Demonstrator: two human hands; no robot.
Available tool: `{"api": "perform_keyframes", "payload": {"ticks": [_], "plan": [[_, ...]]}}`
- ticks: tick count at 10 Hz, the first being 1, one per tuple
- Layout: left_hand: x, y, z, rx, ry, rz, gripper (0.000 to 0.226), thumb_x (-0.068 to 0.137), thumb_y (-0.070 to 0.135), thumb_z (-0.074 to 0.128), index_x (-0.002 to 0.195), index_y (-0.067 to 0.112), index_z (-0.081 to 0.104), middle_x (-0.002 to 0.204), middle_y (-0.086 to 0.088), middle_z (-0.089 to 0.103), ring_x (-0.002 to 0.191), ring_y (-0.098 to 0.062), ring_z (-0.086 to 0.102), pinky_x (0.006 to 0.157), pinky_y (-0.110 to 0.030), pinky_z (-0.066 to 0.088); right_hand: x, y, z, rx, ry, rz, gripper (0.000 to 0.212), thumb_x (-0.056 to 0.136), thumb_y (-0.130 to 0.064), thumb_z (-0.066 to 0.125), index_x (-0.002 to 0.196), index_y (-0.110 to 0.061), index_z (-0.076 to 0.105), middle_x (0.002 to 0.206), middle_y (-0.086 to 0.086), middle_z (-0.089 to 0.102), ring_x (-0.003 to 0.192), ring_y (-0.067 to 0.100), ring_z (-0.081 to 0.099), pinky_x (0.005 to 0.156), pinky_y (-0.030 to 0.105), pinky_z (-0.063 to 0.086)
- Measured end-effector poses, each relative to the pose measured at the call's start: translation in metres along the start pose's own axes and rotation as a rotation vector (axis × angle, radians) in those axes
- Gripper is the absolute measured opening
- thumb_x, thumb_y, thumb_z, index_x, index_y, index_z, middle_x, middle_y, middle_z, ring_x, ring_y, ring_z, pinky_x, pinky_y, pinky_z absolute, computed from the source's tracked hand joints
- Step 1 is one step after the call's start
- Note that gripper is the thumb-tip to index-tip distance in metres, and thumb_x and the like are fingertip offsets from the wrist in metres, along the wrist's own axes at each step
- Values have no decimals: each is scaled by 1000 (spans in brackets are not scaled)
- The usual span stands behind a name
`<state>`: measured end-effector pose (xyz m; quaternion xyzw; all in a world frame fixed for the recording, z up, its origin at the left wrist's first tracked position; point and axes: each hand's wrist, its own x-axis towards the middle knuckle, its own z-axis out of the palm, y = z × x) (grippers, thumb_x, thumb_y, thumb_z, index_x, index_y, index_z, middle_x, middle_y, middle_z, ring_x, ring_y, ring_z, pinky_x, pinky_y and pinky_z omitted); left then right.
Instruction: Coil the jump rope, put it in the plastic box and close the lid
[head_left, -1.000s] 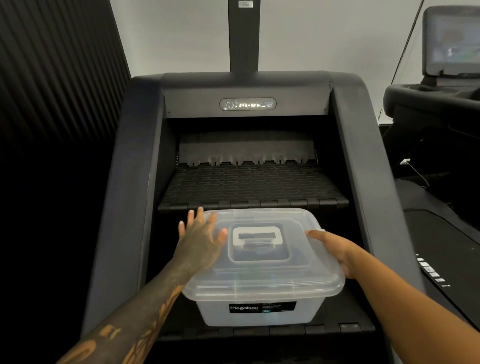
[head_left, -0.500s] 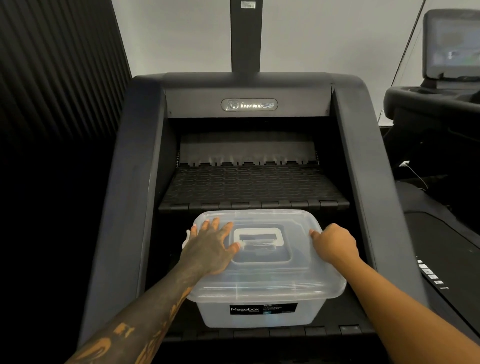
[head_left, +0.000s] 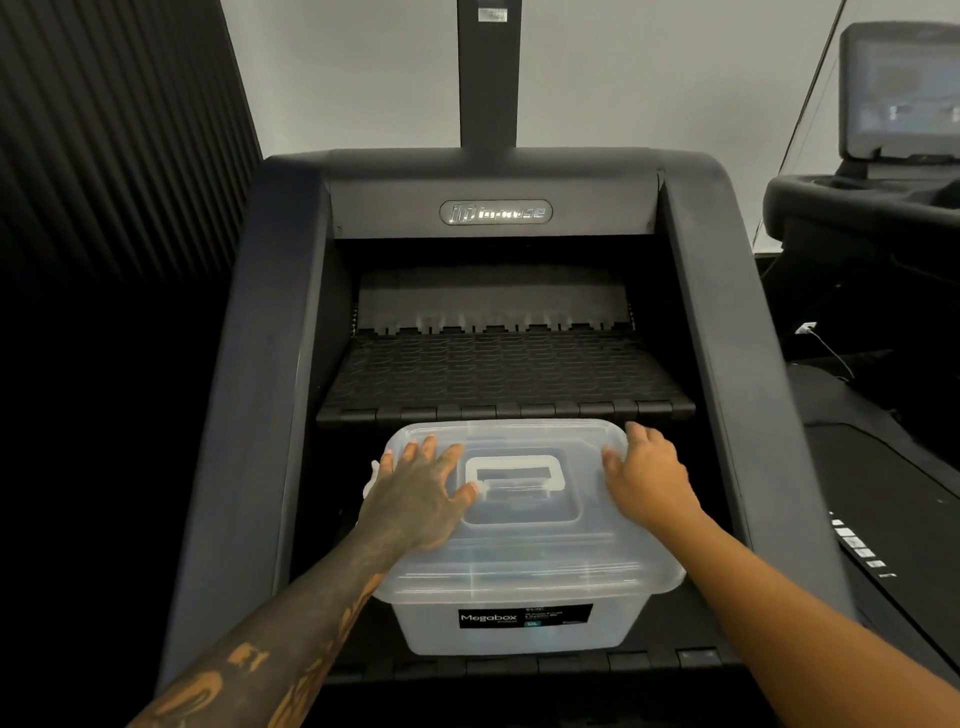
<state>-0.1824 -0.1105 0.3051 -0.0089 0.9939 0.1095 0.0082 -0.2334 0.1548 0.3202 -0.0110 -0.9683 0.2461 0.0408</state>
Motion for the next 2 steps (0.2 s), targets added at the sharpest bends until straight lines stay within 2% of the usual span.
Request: {"api": "perform_keyframes", "payload": {"ticks": [1, 2], "plan": [[0, 1, -4, -99, 52, 18, 63, 94, 56, 31, 150, 27, 21, 161, -5, 12, 148, -21, 3, 118, -46, -2, -10, -14, -2, 39, -75, -273, 75, 95, -50, 49, 152, -10, 21, 158, 10, 28, 146, 26, 23, 119, 40, 24], [6, 9, -26, -199, 127, 56, 60, 98, 47, 32, 150, 18, 22, 161, -7, 13, 148, -18, 4, 118, -41, -3, -9, -34, -8, 29, -178, -441, 89, 90, -58, 52, 155, -15, 9, 162, 4, 18, 149, 21, 17, 118, 34, 19]]}}
